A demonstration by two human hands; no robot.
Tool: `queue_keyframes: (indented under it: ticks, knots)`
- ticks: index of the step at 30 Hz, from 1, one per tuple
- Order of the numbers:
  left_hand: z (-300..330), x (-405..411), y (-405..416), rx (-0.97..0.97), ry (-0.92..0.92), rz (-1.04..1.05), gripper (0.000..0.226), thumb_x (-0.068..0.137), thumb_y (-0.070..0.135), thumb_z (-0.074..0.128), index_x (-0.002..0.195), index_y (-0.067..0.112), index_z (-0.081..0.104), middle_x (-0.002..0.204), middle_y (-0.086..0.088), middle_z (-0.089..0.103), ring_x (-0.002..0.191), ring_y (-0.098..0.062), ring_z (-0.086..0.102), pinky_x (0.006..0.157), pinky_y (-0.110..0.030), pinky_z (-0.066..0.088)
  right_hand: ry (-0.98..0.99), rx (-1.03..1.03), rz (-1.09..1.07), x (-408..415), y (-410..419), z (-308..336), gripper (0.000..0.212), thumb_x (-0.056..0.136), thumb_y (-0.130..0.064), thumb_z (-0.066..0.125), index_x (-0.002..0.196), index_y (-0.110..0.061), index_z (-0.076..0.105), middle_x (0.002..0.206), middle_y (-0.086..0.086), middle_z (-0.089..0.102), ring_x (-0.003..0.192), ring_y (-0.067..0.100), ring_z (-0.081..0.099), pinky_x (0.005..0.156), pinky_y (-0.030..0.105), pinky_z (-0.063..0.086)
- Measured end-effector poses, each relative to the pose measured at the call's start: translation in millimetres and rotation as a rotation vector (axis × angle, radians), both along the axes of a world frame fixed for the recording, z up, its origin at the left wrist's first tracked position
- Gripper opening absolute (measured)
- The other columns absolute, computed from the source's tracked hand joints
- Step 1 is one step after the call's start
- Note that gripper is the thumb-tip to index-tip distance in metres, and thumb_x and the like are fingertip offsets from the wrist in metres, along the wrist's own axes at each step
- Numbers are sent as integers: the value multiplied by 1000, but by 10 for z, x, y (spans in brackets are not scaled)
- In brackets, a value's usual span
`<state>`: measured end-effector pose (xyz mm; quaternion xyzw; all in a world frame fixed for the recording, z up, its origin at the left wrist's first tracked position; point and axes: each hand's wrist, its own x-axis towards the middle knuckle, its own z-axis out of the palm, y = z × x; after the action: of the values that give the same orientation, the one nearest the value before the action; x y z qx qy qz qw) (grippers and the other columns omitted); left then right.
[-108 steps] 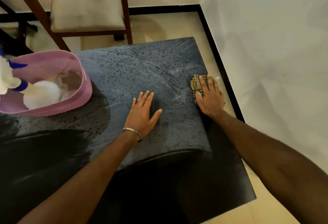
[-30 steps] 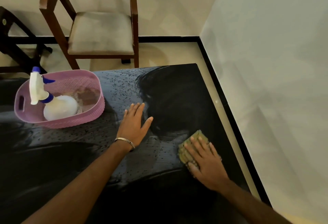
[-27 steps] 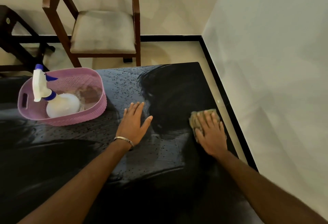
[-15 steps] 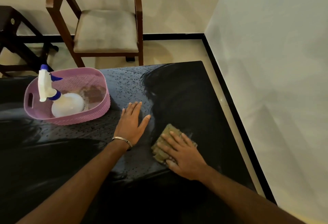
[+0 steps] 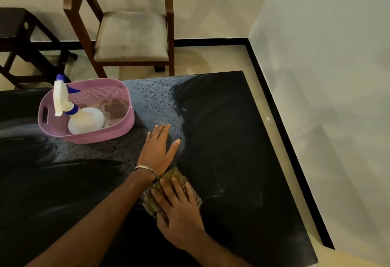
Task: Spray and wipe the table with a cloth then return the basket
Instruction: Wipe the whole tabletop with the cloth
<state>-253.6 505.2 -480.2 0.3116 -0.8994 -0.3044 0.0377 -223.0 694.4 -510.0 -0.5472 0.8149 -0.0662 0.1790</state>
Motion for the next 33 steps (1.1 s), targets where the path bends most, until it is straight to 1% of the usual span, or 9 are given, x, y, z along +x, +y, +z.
queue_keyframes:
  ticks: [3, 8, 11, 14, 18, 20, 22, 29, 33]
  knots:
    - [2, -41, 35, -7, 4, 0, 65, 97, 50, 36, 151, 16, 24, 158, -4, 24, 149, -18, 10, 122, -40, 6, 89, -21, -11, -500, 396, -51, 68, 86, -49, 48, 153, -38, 35, 163, -6, 30, 152, 22, 21, 120, 48, 6]
    - [18, -35, 136, 11, -12, 5, 66, 97, 51, 36, 151, 17, 23, 159, -4, 23, 149, -19, 9, 122, -42, 6, 200, 157, -655, -1747, 1336, -66, 70, 93, -55, 26, 158, -36, 6, 168, 2, 11, 154, 27, 8, 123, 56, 12]
    - [43, -21, 206, 12, -13, 19, 66, 97, 51, 37, 152, 17, 23, 159, -4, 22, 149, -19, 8, 122, -42, 6, 141, 164, -851, -1707, 1302, -26, 70, 97, -52, 35, 156, -34, 1, 168, 6, 12, 154, 32, 8, 121, 60, 13]
    - [41, -16, 264, -6, -19, 24, 66, 97, 51, 37, 151, 17, 24, 158, -4, 24, 149, -20, 10, 122, -42, 6, 131, 127, -683, -943, 832, 30, 71, 93, -50, 37, 158, -30, 17, 166, 8, 21, 152, 32, 18, 120, 58, 14]
    - [97, -39, 346, -29, -17, 27, 65, 97, 50, 38, 151, 16, 25, 158, -4, 25, 148, -20, 12, 121, -42, 7, -155, 202, -74, -190, 631, 174, 68, 95, -49, 34, 159, -35, 13, 169, -5, 0, 152, 18, -15, 122, 51, -12]
    - [127, -38, 366, -33, -4, 38, 64, 97, 49, 38, 150, 16, 26, 157, -4, 26, 148, -20, 12, 121, -43, 8, -112, 117, 75, -295, 814, 123, 67, 94, -51, 38, 157, -38, 20, 168, -10, 6, 154, 16, -7, 123, 50, -7]
    - [148, -19, 379, -42, 5, 41, 64, 97, 49, 39, 150, 15, 27, 157, -5, 27, 148, -21, 13, 121, -43, 8, 6, 65, -35, -614, 1063, 8, 71, 90, -52, 42, 157, -41, 21, 167, -10, 8, 155, 20, 7, 123, 51, 6]
    - [63, 274, 389, -9, -35, 57, 66, 96, 51, 38, 151, 18, 24, 159, -4, 23, 148, -19, 11, 122, -42, 5, 164, 204, -649, -1921, 1611, -1, 73, 91, -62, 12, 157, -34, -1, 168, 6, 7, 155, 30, 3, 123, 56, 13]
    - [-34, 549, 279, 31, -16, 76, 66, 96, 49, 41, 151, 17, 24, 158, -5, 25, 148, -21, 12, 122, -43, 6, 163, 173, -814, -1811, 1331, -24, 69, 100, -50, 35, 160, -28, 8, 168, 8, 8, 154, 33, 4, 122, 58, 9]
